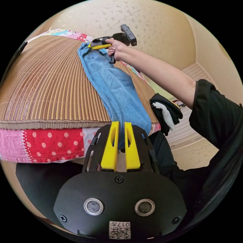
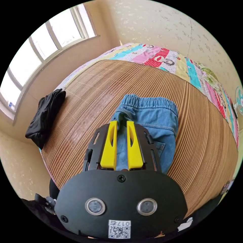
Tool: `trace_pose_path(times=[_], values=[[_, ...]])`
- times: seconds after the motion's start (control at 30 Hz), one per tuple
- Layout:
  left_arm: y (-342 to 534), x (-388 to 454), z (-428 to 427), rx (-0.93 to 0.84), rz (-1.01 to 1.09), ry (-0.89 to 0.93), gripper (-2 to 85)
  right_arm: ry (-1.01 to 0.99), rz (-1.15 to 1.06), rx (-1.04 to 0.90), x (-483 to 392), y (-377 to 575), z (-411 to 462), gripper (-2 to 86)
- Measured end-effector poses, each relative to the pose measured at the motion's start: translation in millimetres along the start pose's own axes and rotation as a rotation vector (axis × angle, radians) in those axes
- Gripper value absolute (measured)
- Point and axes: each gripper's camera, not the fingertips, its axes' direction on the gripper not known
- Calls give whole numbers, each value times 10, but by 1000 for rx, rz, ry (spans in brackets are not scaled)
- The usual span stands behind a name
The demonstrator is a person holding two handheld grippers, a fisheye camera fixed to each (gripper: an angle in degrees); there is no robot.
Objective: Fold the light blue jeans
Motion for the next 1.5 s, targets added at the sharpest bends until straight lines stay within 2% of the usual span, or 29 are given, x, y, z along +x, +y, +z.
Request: trace_pose_path(times=[0.07, 0.13, 0.27, 0.4, 0.5, 0.63, 0.83, 1.03, 1.17, 1.3, 1.5], values=[[19, 16, -30, 8, 0, -21, 61, 42, -38, 133, 13, 358, -467, 64], [34, 7, -68, 10, -12, -29, 64, 44, -51, 176, 86, 811, -887, 65], [123, -5, -280, 54, -44, -45, 72, -83, -8, 239, 513, 2274, -1623, 68], [263, 11, -287, 57, -55, -89, 79, -206, 121, 125, 930, 3690, -1736, 73], [294, 33, -111, 10, -66, -68, 91, -257, 155, 109, 977, 4298, -1702, 79], [345, 120, 112, -22, -28, -191, 99, -297, 155, 35, 978, 4494, -1487, 91], [543, 242, 66, 57, 49, -240, 102, -314, 176, 62, 1197, 4489, -1304, 100], [628, 27, 32, 167, -13, -142, 106, -475, 169, 90, 1601, 4512, -1314, 100], [631, -77, 46, 191, -31, -103, 106, -568, 186, 176, 1847, 4556, -1380, 98], [631, -122, 54, 187, -19, -13, 111, -661, 202, 132, 2002, 4496, -1226, 93], [642, -243, 47, 188, -28, 14, 101, -662, 191, 117, 2113, 4512, -1256, 91]])
